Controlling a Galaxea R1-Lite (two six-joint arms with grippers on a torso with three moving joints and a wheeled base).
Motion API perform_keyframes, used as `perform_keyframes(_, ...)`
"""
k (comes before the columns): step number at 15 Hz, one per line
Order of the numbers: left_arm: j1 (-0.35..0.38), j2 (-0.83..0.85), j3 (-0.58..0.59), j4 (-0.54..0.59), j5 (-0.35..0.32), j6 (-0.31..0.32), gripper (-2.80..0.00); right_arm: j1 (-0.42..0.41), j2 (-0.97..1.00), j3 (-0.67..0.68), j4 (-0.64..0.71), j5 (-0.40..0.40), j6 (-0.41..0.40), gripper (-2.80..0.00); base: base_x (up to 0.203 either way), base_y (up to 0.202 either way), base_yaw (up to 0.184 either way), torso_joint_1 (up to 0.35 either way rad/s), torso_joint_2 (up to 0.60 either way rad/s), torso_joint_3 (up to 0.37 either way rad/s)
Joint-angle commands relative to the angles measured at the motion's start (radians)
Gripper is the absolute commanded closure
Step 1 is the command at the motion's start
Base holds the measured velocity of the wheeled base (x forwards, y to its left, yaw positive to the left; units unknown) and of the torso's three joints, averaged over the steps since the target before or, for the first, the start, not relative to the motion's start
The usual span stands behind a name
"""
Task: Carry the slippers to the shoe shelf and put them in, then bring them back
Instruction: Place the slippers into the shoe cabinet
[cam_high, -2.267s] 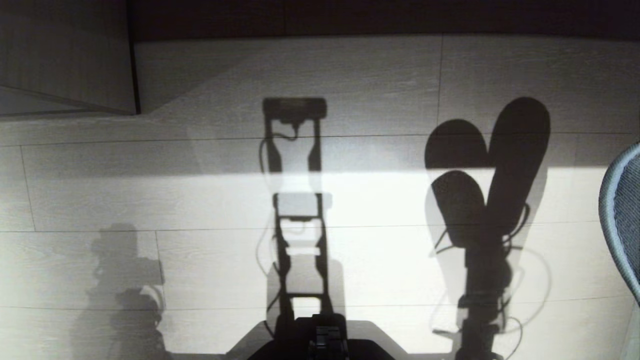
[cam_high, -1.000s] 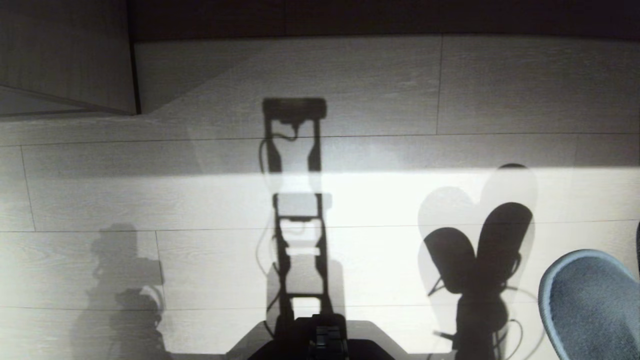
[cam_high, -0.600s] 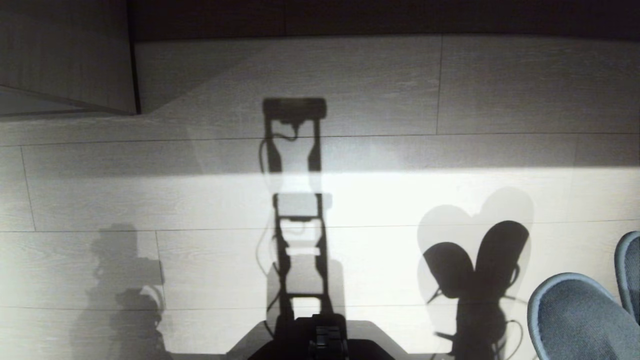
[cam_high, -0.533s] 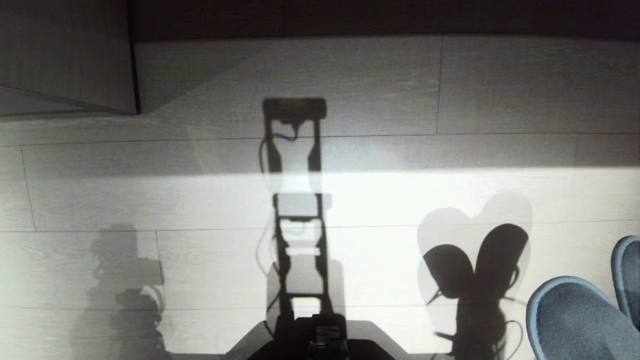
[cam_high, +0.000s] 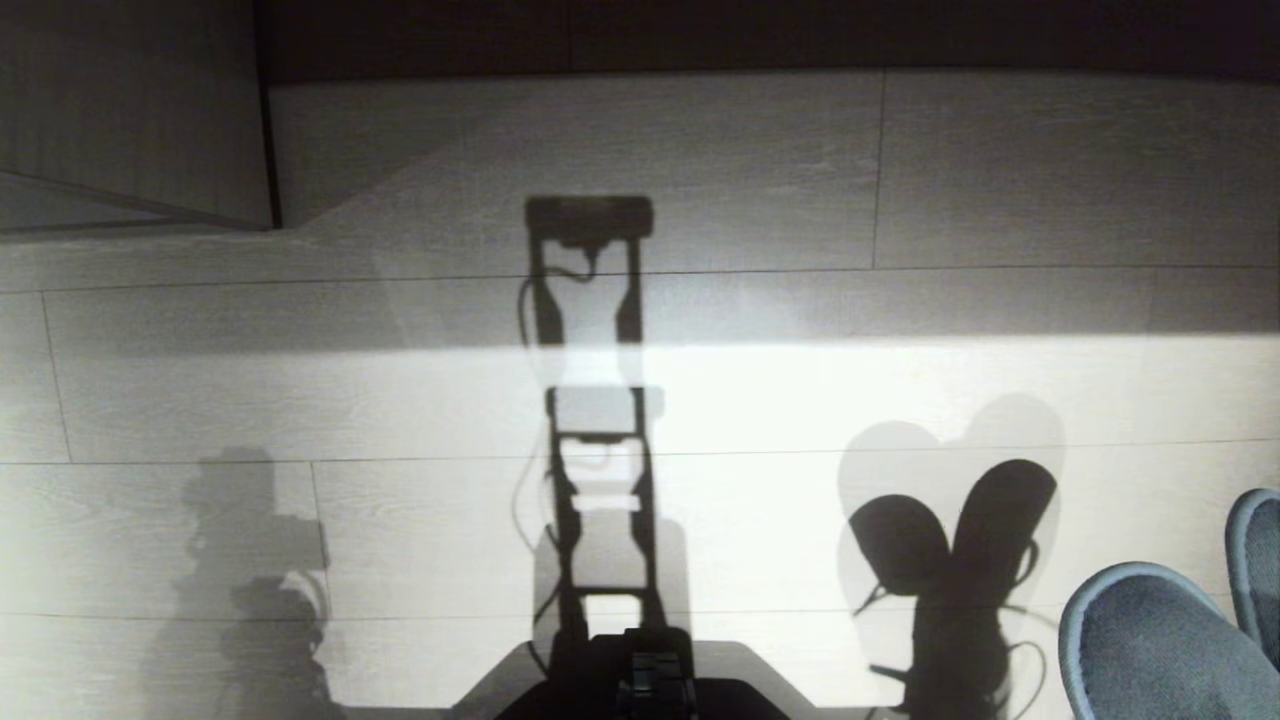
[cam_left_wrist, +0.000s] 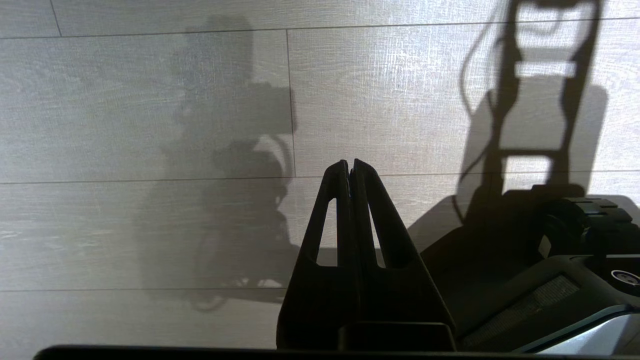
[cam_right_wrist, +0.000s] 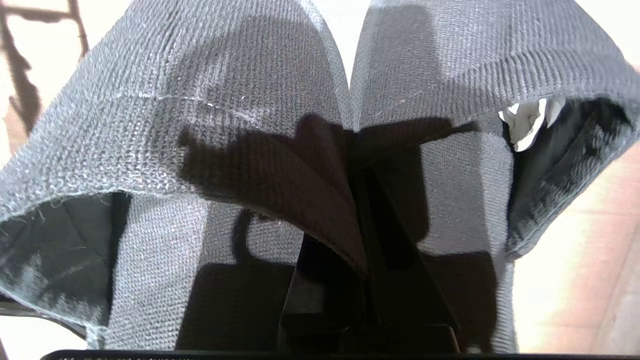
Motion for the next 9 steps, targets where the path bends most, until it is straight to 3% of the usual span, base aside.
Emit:
perform_keyframes(1,0.0,0.0,0.0,-0.001,0.0,0.0,0.0,0.001,0.0,0.0,0.044,0.0,-0.003,0.0,0.0,0.0,0.0,0.0,0.0,0.0)
perform_keyframes(9,0.0,0.0,0.0,-0.001,0.0,0.0,0.0,0.001,0.002,0.002,0.044,-0.005,0.007,0.0,0.0,0.0,0.0,0.0,0.0,0.0)
